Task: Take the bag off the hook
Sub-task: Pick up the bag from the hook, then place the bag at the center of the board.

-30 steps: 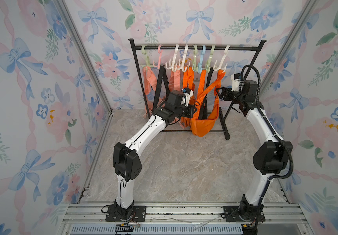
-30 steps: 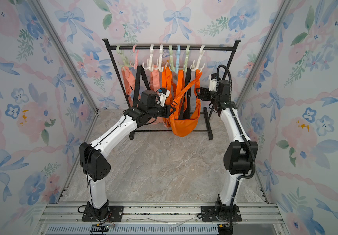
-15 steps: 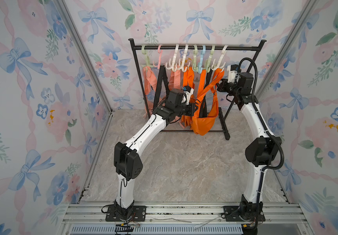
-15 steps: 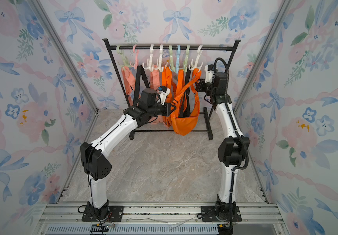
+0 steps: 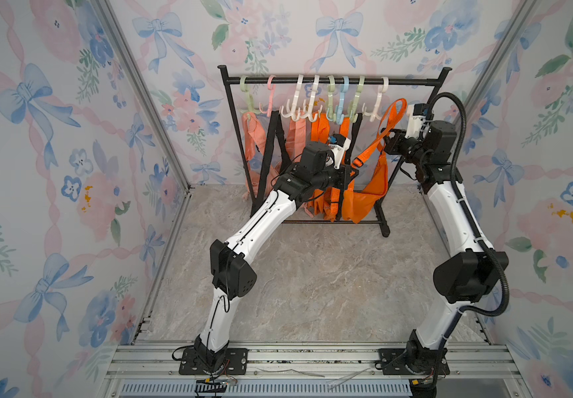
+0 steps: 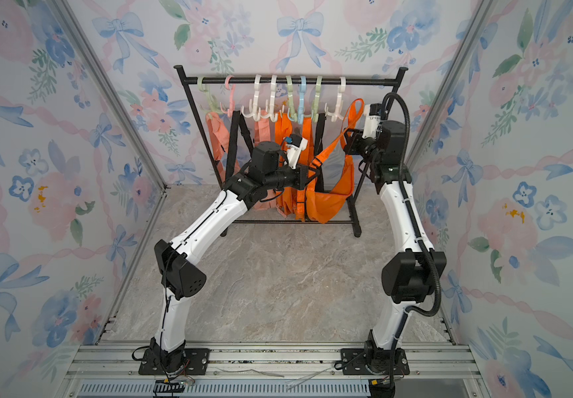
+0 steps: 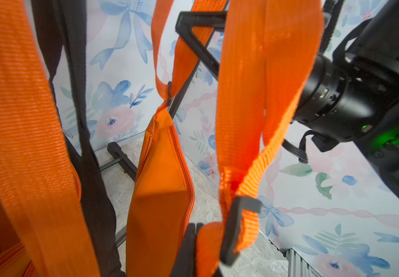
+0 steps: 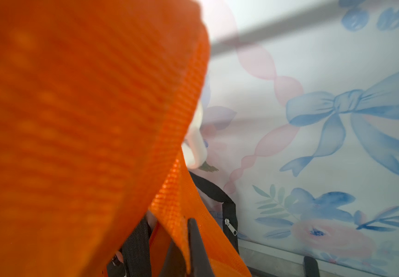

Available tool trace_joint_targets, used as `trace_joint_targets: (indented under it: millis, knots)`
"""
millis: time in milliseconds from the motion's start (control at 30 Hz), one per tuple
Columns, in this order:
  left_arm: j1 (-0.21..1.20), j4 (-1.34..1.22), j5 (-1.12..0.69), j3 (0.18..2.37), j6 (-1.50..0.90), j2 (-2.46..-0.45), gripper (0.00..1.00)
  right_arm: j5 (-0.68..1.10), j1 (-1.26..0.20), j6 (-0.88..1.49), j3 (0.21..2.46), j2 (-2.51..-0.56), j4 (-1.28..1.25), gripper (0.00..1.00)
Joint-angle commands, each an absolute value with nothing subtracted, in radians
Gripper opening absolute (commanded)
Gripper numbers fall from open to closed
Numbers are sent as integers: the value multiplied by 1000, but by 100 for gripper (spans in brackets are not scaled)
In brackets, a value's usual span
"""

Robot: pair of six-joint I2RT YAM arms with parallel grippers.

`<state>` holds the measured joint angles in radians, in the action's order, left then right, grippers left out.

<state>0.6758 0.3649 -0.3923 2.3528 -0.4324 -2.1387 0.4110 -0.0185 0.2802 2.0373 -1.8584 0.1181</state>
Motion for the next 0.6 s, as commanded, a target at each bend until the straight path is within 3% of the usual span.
trace_joint_targets:
  millis: [0, 133, 333, 567]
  knots:
    - [688, 347, -413, 2401, -446, -2158, 7, 419, -9, 292, 2039, -1831, 97, 1]
    - [692, 347, -411, 2391, -445, -2141, 7, 433, -19, 292, 2003, -1799, 103, 1]
    - [688, 347, -385, 2275, -422, -2058, 8, 364, -31, 248, 1772, -1632, 59, 1]
    - [654, 347, -334, 2103, -434, -1937, 7, 132, -46, 174, 1505, -1350, 110, 1]
